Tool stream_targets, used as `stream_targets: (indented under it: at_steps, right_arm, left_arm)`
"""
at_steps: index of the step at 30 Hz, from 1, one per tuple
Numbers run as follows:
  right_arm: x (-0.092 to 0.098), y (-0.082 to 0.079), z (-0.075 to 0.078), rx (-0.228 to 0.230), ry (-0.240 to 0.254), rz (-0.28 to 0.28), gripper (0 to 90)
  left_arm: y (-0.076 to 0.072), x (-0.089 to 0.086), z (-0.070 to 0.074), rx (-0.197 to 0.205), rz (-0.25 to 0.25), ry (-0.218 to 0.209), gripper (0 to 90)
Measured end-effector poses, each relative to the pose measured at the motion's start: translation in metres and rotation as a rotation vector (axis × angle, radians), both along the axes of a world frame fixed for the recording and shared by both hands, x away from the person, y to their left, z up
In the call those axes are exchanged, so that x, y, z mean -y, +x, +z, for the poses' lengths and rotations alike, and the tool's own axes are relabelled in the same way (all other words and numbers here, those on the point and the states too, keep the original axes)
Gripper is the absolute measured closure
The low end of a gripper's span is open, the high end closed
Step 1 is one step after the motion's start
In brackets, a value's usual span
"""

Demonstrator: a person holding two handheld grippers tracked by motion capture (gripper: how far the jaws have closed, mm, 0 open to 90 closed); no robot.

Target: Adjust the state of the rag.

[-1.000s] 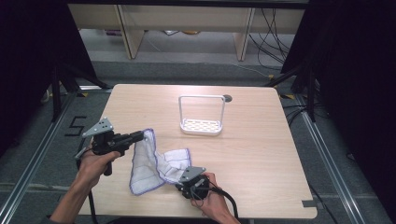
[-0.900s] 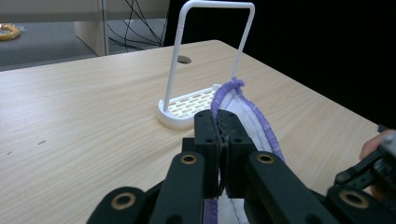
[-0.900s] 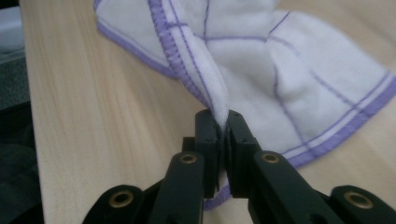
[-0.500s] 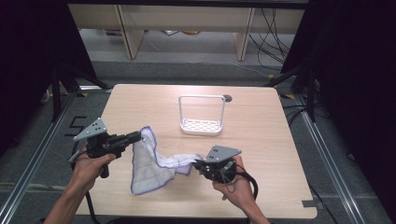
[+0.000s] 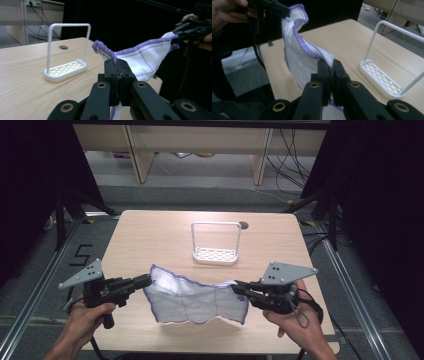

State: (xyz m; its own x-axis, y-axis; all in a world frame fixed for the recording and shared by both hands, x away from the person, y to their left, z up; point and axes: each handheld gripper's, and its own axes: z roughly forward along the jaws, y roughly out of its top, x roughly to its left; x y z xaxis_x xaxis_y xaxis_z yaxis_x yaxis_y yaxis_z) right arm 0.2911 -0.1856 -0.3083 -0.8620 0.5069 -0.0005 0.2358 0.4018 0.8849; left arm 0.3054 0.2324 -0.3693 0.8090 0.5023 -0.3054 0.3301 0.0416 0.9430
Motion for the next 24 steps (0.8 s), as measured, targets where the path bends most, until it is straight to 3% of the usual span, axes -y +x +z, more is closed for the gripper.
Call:
stream_targets:
  at_steps: [4,8,11,12,13,16,19,20,21,22,23,24]
  right_arm:
    - [0.006,-0.009,0.006,0.006,0.01,0.023,87.5]
    - [0.006,-0.005,0.001,-0.004,0.009,-0.006,87.4]
    - [0.005,0.014,-0.011,-0.054,-0.011,-0.041,87.4]
    - [0.005,0.026,-0.019,-0.082,-0.03,-0.05,87.4]
    - [0.006,0.034,-0.026,-0.081,-0.031,-0.057,87.4]
    - [0.006,0.066,-0.054,-0.128,-0.087,-0.118,87.3]
    - [0.005,0.096,-0.081,-0.164,-0.145,-0.162,87.0]
    - [0.004,0.105,-0.088,-0.157,-0.161,-0.168,86.9]
    - [0.004,0.112,-0.095,-0.192,-0.172,-0.182,86.9]
    - [0.001,0.121,-0.104,-0.186,-0.173,-0.192,86.8]
    - [-0.001,0.129,-0.112,-0.187,-0.205,-0.209,86.6]
    - [-0.002,0.135,-0.116,-0.218,-0.234,-0.217,86.6]
  left_arm:
    - [-0.009,0.004,0.007,0.007,-0.027,-0.027,87.2]
    - [0.0,0.007,0.004,0.006,-0.006,0.001,87.1]
    - [0.019,0.009,-0.008,-0.016,0.035,0.04,87.1]
    - [0.024,0.011,-0.012,-0.015,0.053,0.059,87.1]
    - [0.032,0.014,-0.018,-0.013,0.069,0.079,87.1]
    - [0.054,0.026,-0.041,-0.055,0.08,0.124,87.0]
    - [0.075,0.038,-0.061,-0.043,0.11,0.21,86.7]
    - [0.082,0.041,-0.067,-0.039,0.125,0.243,86.6]
    - [0.089,0.044,-0.073,-0.057,0.138,0.245,86.5]
    - [0.097,0.046,-0.08,-0.081,0.136,0.238,86.5]
    - [0.103,0.048,-0.086,-0.084,0.136,0.243,86.5]
    - [0.106,0.05,-0.089,-0.086,0.144,0.257,86.4]
